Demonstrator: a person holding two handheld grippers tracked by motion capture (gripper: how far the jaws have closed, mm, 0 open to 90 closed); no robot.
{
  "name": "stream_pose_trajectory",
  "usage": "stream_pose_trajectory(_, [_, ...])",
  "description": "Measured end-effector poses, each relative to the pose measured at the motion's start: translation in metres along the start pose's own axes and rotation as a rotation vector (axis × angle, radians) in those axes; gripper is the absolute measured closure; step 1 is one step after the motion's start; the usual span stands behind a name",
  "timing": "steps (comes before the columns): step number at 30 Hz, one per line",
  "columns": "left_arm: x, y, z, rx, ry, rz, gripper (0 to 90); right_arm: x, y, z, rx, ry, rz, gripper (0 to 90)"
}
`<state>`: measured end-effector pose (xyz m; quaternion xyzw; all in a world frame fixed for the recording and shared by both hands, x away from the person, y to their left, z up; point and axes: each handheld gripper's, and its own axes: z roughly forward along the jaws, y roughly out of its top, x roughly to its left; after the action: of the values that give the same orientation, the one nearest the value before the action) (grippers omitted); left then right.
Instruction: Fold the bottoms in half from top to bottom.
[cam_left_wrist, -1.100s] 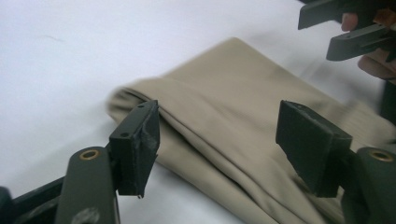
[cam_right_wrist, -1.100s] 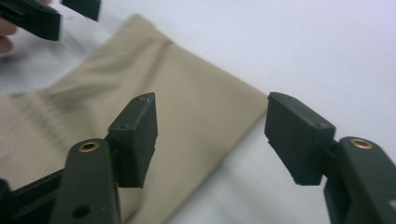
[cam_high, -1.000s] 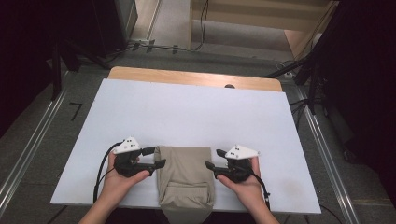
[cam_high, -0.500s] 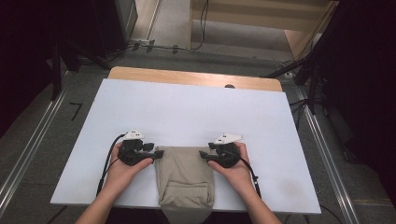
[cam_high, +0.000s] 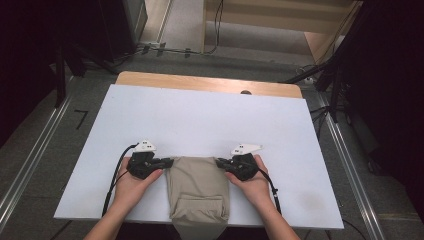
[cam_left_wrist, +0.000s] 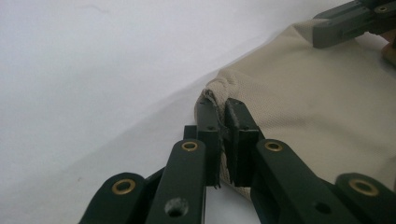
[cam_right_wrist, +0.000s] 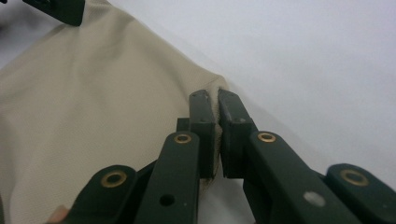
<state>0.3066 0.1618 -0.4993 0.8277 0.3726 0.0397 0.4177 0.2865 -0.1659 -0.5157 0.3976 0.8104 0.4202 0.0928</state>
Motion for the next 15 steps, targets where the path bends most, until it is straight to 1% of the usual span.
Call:
stream_pose_trajectory(1, [0.000,0.001,-0.002,-0.009,-0.001,0.001,86.7,0.000,0.000,0.000,0.000,0.000,0.000,84.9])
stream_pose_trajectory(2, [0.000,0.002,-0.003,-0.020,-0.002,0.002,86.8,0.001,0.002,-0.005,-0.034,-0.005,-0.004,85.2])
stream_pose_trajectory(4, [0.000,0.004,-0.007,-0.039,0.002,0.004,86.9,0.001,0.005,-0.010,-0.061,-0.009,-0.004,85.3])
stream_pose_trajectory(5, [0.000,0.005,-0.008,-0.044,0.004,0.010,86.9,0.001,0.005,-0.010,-0.061,-0.009,-0.004,85.3])
stream_pose_trajectory(6, [-0.002,0.007,-0.009,-0.037,0.014,0.033,86.9,0.001,0.007,-0.012,-0.068,-0.011,-0.007,85.4])
stream_pose_trajectory(7, [-0.010,0.014,-0.013,-0.056,0.025,0.075,86.9,0.003,0.010,-0.016,-0.081,-0.013,-0.019,85.4])
stream_pose_trajectory(8, [-0.013,0.019,-0.016,-0.069,0.016,0.082,86.9,0.004,0.012,-0.018,-0.086,-0.016,-0.023,85.4])
stream_pose_trajectory(9, [-0.013,0.019,-0.016,-0.069,0.016,0.082,86.9,0.005,0.014,-0.020,-0.093,-0.021,-0.031,85.4])
stream_pose_trajectory(12, [-0.018,0.032,-0.018,-0.085,0.015,0.105,86.9,0.005,0.020,-0.027,-0.108,-0.035,-0.048,85.5])
stream_pose_trajectory(13, [-0.018,0.041,-0.016,-0.089,0.019,0.112,86.9,0.004,0.022,-0.029,-0.114,-0.039,-0.046,85.5])
stream_pose_trajectory(14, [-0.018,0.041,-0.016,-0.089,0.019,0.112,86.9,0.004,0.022,-0.029,-0.114,-0.039,-0.046,85.5])
stream_pose_trajectory(15, [-0.017,0.046,-0.016,-0.090,0.024,0.118,86.9,0.002,0.024,-0.031,-0.118,-0.047,-0.046,85.5])
